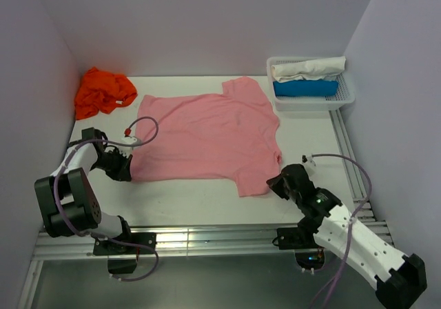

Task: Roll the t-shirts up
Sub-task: Flatten the tshirt

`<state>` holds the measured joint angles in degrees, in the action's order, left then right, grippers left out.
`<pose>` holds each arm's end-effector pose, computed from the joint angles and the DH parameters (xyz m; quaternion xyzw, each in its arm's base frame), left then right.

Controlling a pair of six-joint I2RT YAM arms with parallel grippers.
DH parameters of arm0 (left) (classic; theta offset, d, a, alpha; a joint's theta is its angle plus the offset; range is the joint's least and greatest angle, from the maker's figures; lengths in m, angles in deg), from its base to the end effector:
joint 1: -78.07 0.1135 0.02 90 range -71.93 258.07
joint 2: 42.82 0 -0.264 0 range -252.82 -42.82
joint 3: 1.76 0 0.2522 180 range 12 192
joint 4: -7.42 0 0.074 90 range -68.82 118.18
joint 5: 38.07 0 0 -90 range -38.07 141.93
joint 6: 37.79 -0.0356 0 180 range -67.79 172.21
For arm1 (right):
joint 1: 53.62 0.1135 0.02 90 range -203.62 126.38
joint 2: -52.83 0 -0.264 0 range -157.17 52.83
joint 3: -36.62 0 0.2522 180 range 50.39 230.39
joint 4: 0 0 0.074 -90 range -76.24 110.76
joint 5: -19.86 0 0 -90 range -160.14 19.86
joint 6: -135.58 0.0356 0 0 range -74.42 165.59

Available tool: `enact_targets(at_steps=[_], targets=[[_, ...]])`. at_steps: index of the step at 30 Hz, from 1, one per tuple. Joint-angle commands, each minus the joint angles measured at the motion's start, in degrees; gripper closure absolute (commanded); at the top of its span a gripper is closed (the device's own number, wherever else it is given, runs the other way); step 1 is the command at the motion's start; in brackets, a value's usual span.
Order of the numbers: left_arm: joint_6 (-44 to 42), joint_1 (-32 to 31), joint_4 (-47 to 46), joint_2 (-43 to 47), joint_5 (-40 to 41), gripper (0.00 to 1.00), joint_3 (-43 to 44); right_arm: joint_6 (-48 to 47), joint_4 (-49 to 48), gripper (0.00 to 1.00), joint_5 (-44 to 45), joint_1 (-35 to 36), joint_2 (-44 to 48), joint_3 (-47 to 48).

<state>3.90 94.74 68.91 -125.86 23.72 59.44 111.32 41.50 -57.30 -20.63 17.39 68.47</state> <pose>0.2293 0.0511 0.1771 0.2776 0.9277 -0.1749 0.1783 0.1162 0.0660 0.1738 0.2999 0.8691 0.2207 0.3256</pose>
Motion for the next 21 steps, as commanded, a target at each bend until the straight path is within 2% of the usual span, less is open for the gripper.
enact_targets(at_steps=[1, 7, 14, 18, 21], targets=[[-2.0, -0.2, -0.7, 3.5, 1.0, 1.0, -1.7, 3.7, 8.9, 1.0, 3.2, 2.9, 7.0, 0.9], [-2.7, -0.1, 0.3, 6.2, 1.7, 1.0, -3.0, 5.6, 18.9, 1.0, 3.7, 5.6, 13.9, 3.3], [-3.1, 0.0, 2.0, 8.5, 1.8, 1.0, -2.4, 4.2, 23.6, 1.0, 3.9, 5.8, 19.0, 7.9], [-3.4, 0.1, 3.1, 8.6, 1.3, 1.0, -1.4, 1.9, 22.5, 1.0, 4.3, 5.8, 15.8, 11.2], [-3.2, 0.0, 3.4, 6.9, 1.1, 1.0, -0.2, -0.5, 20.9, 1.0, 5.9, 5.8, 8.9, 13.6]])
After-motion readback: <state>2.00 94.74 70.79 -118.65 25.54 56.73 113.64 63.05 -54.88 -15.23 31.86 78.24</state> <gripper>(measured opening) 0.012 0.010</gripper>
